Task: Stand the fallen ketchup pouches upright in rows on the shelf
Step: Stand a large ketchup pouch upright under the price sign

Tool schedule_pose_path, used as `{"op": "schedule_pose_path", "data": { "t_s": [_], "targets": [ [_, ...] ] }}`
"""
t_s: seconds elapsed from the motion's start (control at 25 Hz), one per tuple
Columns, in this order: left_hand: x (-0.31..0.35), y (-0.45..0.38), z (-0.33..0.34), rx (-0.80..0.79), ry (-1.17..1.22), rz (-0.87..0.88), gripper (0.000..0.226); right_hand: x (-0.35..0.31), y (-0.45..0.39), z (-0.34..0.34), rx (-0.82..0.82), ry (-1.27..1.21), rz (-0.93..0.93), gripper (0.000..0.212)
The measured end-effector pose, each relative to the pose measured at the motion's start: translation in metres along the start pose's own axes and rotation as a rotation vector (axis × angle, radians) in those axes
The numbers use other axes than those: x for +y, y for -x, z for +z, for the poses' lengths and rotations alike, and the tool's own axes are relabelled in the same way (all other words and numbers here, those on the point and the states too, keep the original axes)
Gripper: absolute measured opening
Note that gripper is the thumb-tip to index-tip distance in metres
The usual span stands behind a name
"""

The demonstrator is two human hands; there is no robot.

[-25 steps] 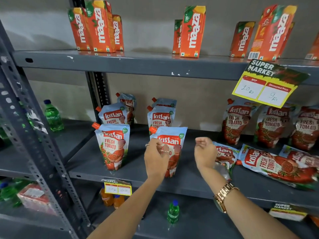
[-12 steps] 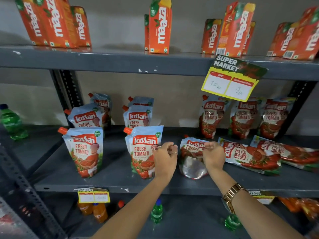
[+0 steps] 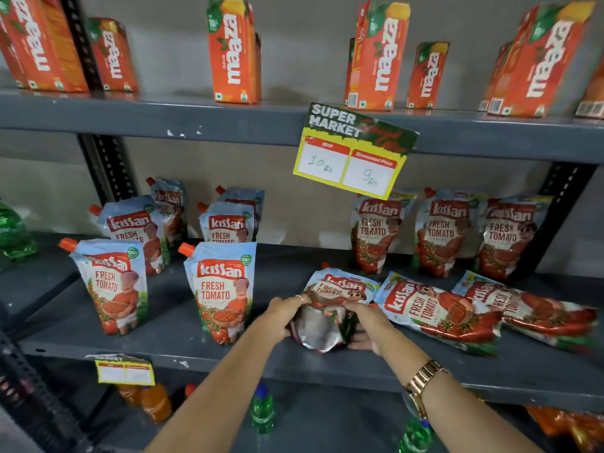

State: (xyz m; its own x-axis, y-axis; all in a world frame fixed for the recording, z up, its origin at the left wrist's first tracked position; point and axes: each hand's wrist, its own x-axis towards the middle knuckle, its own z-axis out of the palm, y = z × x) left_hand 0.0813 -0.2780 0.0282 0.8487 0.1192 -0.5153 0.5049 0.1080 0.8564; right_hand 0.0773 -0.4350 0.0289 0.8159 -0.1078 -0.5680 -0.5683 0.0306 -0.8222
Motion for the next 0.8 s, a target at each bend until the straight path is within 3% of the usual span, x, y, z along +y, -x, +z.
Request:
{"op": "schedule_pose_path", "data": {
  "t_s": [0.2,0.28,0.36,0.4,0.48,0.64,0.8],
  "targets": [
    [0.01,0.012,-0.005,-0.158,-0.157,-0.166,0.017,-0.001,-0.007,-0.015,-0.102,-0.004,0.061,0.018],
    [0.009,0.012,0.0,-0.169,-0.171,-0.186,0.025,-0.001,-0.008,-0.013,-0.151,-0.028,0.048,0.017],
    [0.004,0.004,0.004,-0.112,-0.168,-0.174,0.045,0.002,-0.017,-0.008,-0.152,-0.034,0.018,0.036],
    [0.001,0.001,0.008,-0.063,-0.162,-0.145,0.046,0.003,-0.021,-0.007,-0.153,-0.031,-0.001,0.044],
    [-0.003,0.001,0.014,0.021,-0.117,-0.082,0.037,0.004,-0.023,-0.007,-0.145,-0.057,-0.02,0.036],
    [-0.007,0.007,0.02,0.031,0.041,0.013,0.031,0.003,-0.014,-0.008,-0.177,-0.196,-0.063,0.037],
    [0.003,0.018,0.021,0.025,0.169,0.199,0.041,-0.009,0.002,-0.002,-0.119,-0.174,-0.329,0.036]
  ]
}}
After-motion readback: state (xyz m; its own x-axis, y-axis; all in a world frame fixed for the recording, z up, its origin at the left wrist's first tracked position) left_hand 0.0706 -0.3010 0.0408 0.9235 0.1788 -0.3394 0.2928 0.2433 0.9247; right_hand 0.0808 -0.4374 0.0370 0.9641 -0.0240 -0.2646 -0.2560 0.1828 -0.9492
